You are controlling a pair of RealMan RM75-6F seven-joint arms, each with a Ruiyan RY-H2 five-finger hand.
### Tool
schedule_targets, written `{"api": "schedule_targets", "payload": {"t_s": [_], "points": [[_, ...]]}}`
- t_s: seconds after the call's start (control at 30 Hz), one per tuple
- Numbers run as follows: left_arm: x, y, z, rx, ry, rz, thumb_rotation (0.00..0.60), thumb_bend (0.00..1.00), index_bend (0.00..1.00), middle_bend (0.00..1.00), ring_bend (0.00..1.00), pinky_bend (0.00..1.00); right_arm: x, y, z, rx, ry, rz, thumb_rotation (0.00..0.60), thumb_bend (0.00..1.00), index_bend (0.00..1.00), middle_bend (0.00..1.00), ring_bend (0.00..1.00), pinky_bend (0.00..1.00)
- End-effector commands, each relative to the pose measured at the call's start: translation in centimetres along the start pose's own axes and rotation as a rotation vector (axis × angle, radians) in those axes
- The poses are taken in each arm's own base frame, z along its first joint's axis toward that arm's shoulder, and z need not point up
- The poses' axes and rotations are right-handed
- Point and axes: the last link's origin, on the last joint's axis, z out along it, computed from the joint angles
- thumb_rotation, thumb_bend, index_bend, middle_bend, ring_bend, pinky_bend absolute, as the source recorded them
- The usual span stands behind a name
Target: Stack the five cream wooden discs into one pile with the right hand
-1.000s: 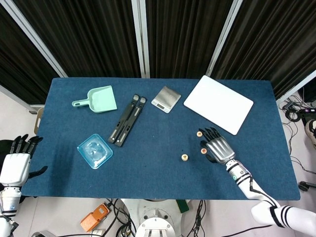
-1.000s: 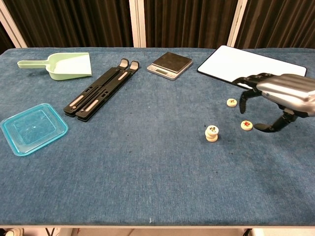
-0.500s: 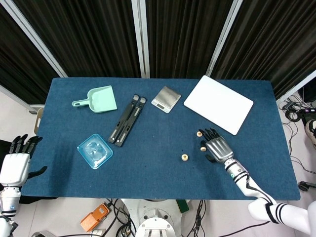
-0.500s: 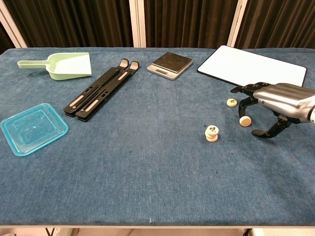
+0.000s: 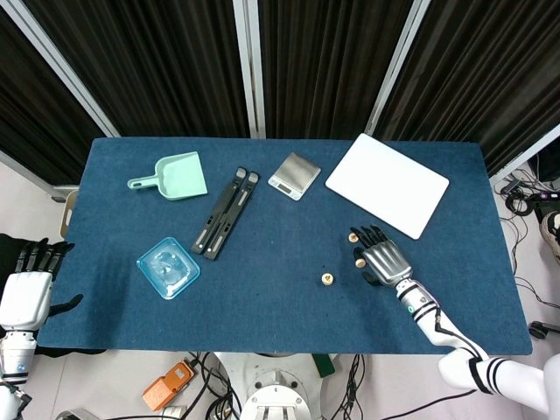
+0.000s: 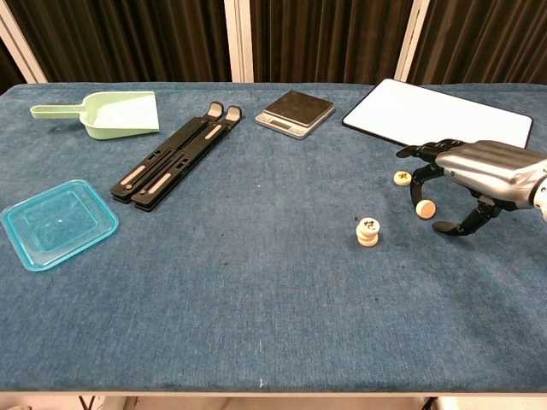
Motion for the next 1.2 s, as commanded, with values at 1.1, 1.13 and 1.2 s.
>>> {"api": "schedule_targets", "payload": {"t_s": [1.1, 1.13, 1.2], "points": [[-0.3, 0.3, 0.2, -0.012, 0.001, -0.009, 0.600, 0.08, 0.17, 0.14, 0.04, 0.00, -0.2, 0.2, -1.2, -0.012, -0.008, -0.006, 0.600, 0.45, 0.51, 0.09, 0.06, 0.08], [-0.3, 0.3, 0.2, -0.012, 0.001, -0.009, 0.600, 0.08, 0.17, 0.14, 0.04, 0.00, -0.2, 0.1, -1.2, -0.011, -0.011, -0.007, 0.600, 0.45, 0.51, 0.09, 0.06, 0.08], [-0.3, 0.3, 0.2, -0.011, 0.000, -0.008, 0.600, 0.08, 0.17, 0.14, 0.04, 0.00, -0.3, 0.0, -1.1, -0.010, -0.014, -0.008, 0.600, 0.45, 0.52, 0.09, 0.06, 0.08]]}}
